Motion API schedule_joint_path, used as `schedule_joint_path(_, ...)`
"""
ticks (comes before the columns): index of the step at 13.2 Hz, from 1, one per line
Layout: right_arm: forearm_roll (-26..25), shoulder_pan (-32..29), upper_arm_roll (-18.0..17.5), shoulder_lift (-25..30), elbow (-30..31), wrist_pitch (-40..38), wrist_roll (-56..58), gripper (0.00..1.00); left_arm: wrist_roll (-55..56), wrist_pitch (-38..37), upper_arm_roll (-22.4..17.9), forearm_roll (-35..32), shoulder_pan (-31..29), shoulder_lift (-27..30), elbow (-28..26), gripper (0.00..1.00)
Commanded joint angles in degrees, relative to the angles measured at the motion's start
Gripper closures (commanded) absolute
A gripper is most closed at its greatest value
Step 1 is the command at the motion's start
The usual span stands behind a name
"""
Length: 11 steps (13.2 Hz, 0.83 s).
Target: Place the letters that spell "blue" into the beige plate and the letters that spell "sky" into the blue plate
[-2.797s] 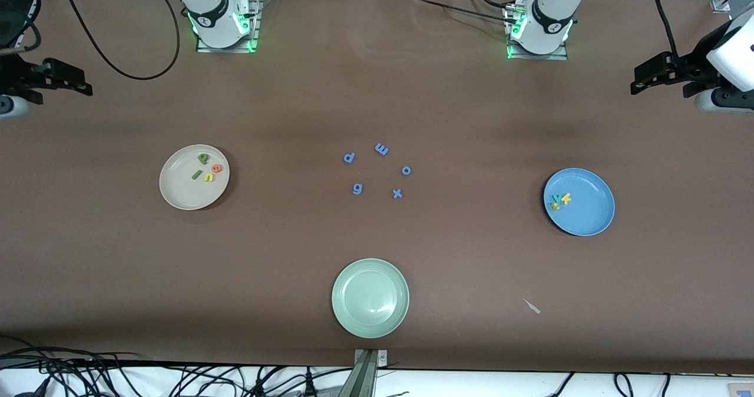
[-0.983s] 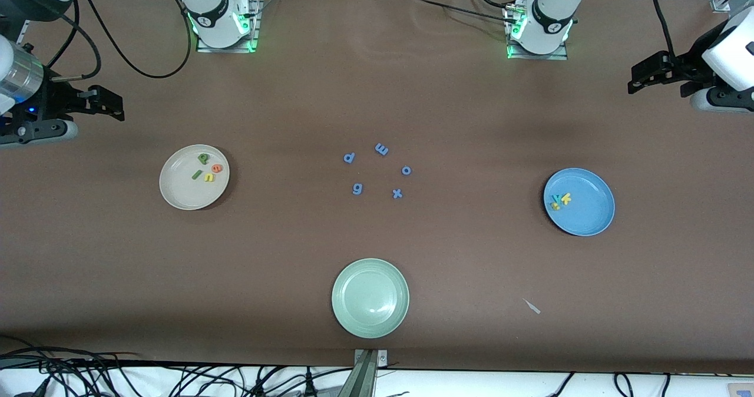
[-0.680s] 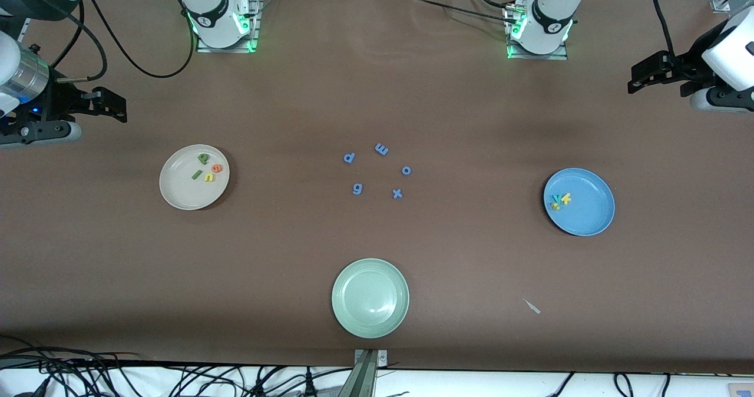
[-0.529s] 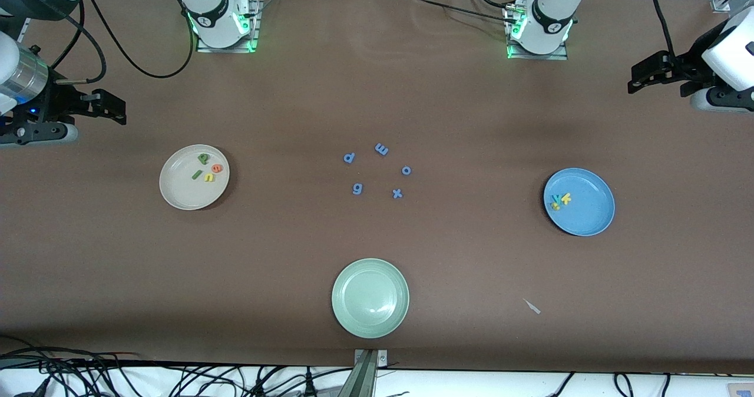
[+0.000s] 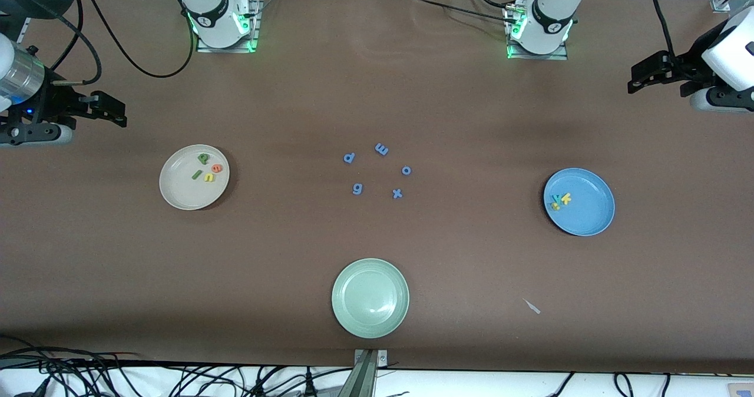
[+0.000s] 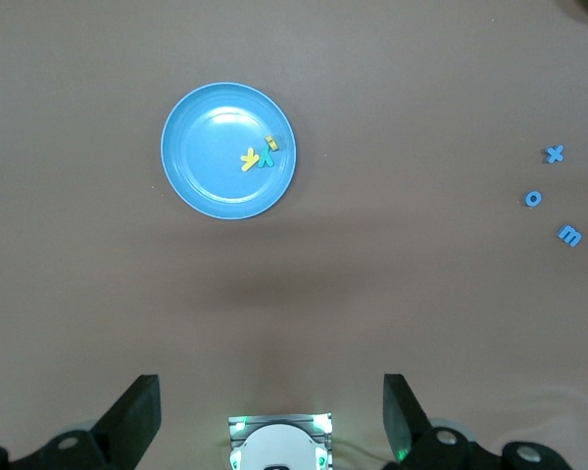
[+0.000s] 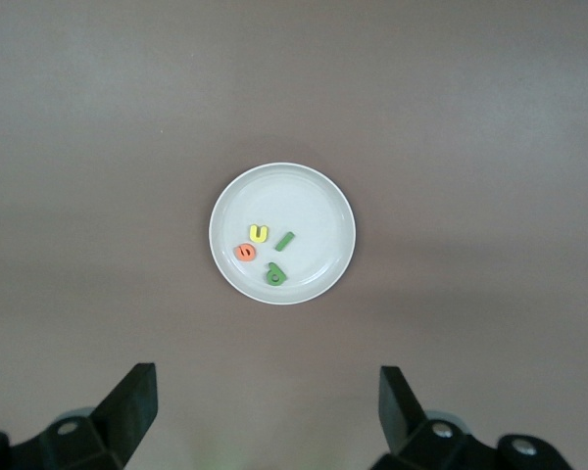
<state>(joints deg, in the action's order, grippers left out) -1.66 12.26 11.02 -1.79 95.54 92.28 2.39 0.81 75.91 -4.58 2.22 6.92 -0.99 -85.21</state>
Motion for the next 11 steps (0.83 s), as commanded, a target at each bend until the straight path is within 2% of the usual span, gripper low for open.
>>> schedule_joint_path(1,1.39,-0.31,0.32,1.26,0.96,0.36,-0.8,0.0,0.33,-0.77,-0.34,1.04,0.38,0.37,0.31,0.0)
schedule_joint_path(11,0.78,0.04,0.85,0.73,0.44,-2.79,-0.63,0.0,0.33,-0.77,-0.34,1.04,0.38,0.37,0.31,0.0)
